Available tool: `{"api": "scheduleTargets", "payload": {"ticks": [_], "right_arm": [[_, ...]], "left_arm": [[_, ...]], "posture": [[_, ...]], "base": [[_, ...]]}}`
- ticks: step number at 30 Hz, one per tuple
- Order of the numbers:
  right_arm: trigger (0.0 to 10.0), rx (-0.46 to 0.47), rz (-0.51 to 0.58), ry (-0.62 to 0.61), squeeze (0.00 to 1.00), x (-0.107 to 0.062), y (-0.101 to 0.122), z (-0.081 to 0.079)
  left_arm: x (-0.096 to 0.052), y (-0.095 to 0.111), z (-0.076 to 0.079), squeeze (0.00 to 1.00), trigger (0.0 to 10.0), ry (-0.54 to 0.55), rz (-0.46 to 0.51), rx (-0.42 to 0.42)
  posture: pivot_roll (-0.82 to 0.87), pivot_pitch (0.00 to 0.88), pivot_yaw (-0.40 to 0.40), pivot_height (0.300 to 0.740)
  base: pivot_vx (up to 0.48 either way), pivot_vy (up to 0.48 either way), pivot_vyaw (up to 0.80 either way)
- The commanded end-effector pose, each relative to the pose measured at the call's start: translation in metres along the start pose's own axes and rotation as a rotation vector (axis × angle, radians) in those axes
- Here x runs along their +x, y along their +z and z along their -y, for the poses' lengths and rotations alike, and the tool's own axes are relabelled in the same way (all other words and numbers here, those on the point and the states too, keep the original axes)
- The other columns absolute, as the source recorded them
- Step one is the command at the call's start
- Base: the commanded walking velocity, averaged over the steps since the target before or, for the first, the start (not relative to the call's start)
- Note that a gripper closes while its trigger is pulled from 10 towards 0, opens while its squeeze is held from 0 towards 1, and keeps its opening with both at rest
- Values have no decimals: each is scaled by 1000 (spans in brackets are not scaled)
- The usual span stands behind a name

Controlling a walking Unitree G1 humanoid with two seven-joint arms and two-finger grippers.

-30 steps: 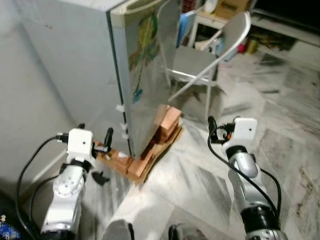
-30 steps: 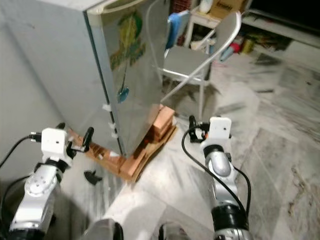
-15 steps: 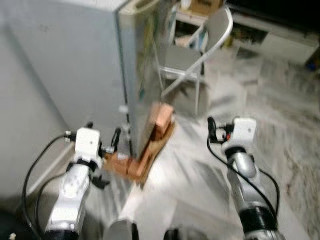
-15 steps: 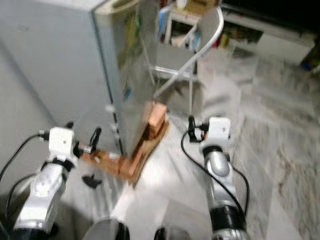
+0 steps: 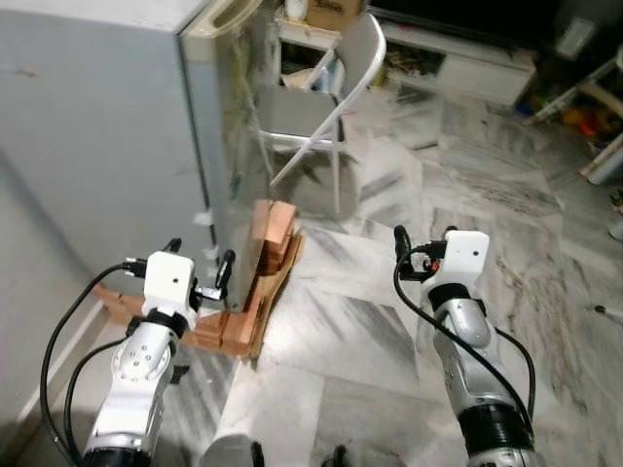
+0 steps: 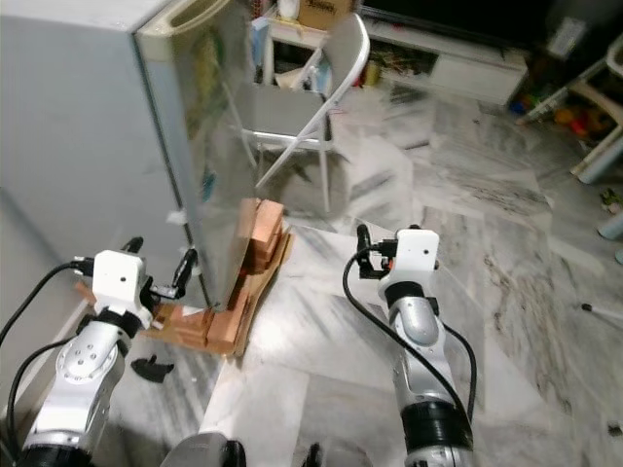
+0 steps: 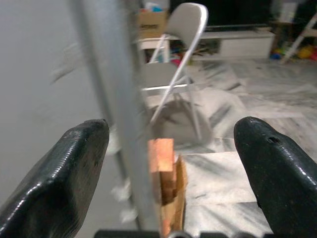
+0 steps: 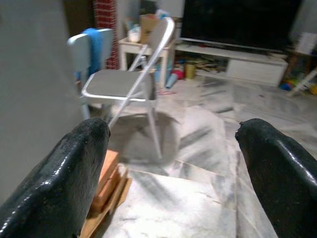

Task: Restocking fridge

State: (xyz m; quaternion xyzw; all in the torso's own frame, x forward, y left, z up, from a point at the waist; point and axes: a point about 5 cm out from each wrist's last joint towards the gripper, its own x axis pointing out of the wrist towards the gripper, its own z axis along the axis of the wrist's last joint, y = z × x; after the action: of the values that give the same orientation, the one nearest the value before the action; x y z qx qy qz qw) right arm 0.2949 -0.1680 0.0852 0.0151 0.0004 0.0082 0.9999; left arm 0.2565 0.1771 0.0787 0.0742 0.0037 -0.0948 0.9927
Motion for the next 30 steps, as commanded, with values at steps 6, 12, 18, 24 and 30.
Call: {"api": "scheduleTargets", "payload": {"ticks": [6, 12, 18, 24, 30], "right_arm": [[10000, -16, 12, -6, 0, 0, 3, 5], [10000, -21, 16, 1, 0, 2, 4, 4], [10000, -25, 14, -2, 0, 1, 4, 5], [10000, -29, 14, -3, 0, -1, 4, 6], [10000, -38, 16, -3, 0, -5, 7, 9]], "left_arm": [[2, 5, 5, 0, 10000, -16, 26, -9], [4, 4, 1, 0, 10000, 7, 20, -3], [9, 5, -12, 0, 10000, 43, 16, 6], [26, 9, -26, 0, 10000, 85, 20, -47], [54, 17, -42, 0, 10000, 142, 21, -74]], "posture": [[68, 52, -70, 740], [70, 51, -72, 740], [65, 51, -74, 740], [54, 60, -76, 740], [17, 77, -73, 740]], "base": [[44, 0, 0], [0, 0, 0], [0, 0, 0], [0, 0, 0], [0, 0, 0]]}}
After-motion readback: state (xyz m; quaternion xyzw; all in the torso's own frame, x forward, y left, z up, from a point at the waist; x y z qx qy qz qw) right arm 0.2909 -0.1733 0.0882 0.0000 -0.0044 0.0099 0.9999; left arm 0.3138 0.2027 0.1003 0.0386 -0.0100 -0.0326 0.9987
